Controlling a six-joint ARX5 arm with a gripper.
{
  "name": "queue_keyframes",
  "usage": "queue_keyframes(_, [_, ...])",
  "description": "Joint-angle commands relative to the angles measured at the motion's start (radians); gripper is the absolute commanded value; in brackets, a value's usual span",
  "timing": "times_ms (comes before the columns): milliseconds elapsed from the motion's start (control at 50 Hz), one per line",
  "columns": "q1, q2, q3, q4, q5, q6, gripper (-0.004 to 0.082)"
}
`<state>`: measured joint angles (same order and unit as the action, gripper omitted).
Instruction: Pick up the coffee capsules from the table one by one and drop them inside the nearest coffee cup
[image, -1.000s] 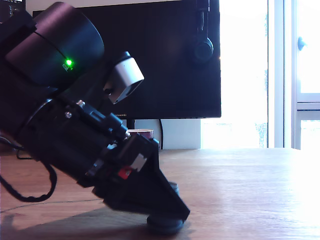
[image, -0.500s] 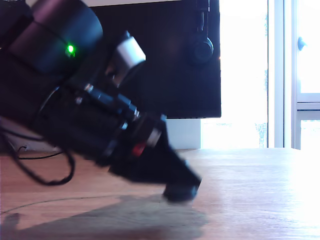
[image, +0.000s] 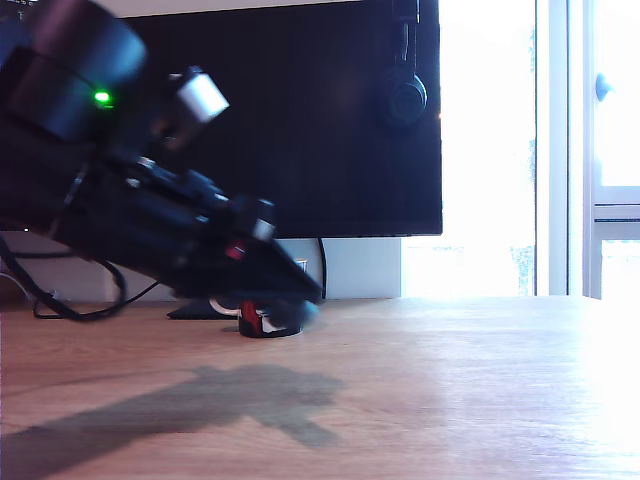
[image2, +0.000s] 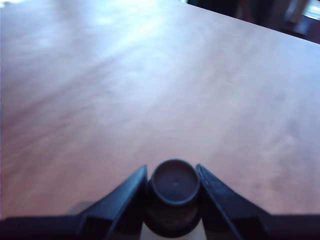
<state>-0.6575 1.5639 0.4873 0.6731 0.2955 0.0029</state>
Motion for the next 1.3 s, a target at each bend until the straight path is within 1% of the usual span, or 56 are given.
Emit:
queue_keyframes(0, [0.026, -0.026, 0.003, 0.014, 0.002, 0.002, 0.0125])
queue_keyframes(300, [0.156, -0.062, 0.003, 0.018, -0.003, 0.002, 0.0125])
queue_keyframes(400, [0.19, -0.068, 0.003, 0.018, -0.01, 0.002, 0.0125])
queue_keyframes(560, [0.237, -0.076, 0.003, 0.017, -0.01, 0.002, 0.0125])
queue_keyframes(800, [0.269, -0.087, 0.003, 0.017, -0.01, 0.002, 0.0125])
queue_keyframes(1180, [0.273, -0.087, 0.003, 0.019, -0.01, 0.002, 0.0125])
queue_keyframes(1280, [0.273, -0.087, 0.004, 0.036, -0.009, 0.002, 0.0125])
